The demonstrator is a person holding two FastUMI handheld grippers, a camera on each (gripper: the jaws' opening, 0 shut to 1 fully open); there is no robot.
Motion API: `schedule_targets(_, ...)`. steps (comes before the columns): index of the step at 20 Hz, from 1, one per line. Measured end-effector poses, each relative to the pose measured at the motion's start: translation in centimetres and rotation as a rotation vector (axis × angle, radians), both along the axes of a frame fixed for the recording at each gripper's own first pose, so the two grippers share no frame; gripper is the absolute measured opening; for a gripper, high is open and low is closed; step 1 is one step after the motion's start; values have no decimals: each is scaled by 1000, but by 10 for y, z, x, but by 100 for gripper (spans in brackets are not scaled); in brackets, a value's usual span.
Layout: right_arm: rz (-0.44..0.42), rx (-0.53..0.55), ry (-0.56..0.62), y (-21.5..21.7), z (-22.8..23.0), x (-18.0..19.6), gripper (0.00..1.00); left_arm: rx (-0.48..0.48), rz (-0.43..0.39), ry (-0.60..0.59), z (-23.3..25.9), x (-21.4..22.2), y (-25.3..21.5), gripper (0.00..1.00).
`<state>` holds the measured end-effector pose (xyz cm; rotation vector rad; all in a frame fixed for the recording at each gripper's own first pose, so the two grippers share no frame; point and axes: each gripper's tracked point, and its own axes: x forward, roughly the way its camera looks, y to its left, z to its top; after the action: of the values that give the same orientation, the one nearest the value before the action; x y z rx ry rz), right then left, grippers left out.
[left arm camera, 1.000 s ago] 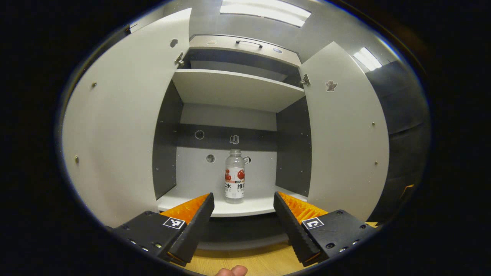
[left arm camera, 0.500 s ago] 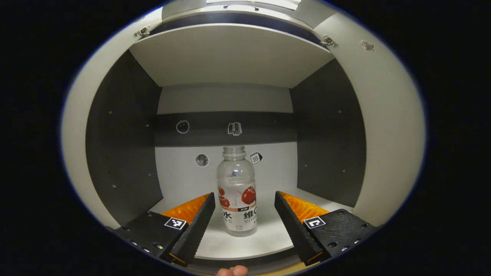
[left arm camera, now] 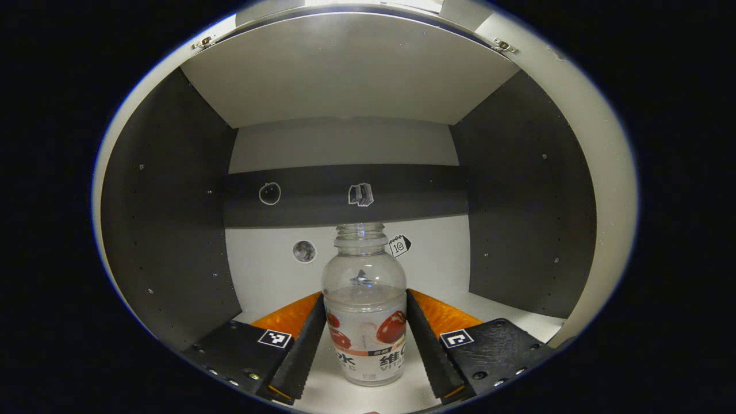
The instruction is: Grasp the bottle in the cabinet with the left hand and place it on the coaster, then close the right door with the right hand and the left door with the left hand.
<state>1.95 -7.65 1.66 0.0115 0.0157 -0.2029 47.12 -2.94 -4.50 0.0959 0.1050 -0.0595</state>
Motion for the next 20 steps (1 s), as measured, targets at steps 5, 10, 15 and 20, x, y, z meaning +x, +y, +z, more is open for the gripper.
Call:
schedule_targets(5,59,-26,-13,11,5,7,100,-5,-75,-8,22,-49,-6,78)
schedule_targets(10,118,-29,-26,28,9,8,100,-53,-178,-31,44,-138,-20,78)
schedule_targets(15,176,-37,-51,44,21,4,100,-91,-208,13,-5,-233,-30,78)
schedule_targets(20,220,-35,-60,54,36,-1,97,-86,-150,62,-111,-313,-37,78)
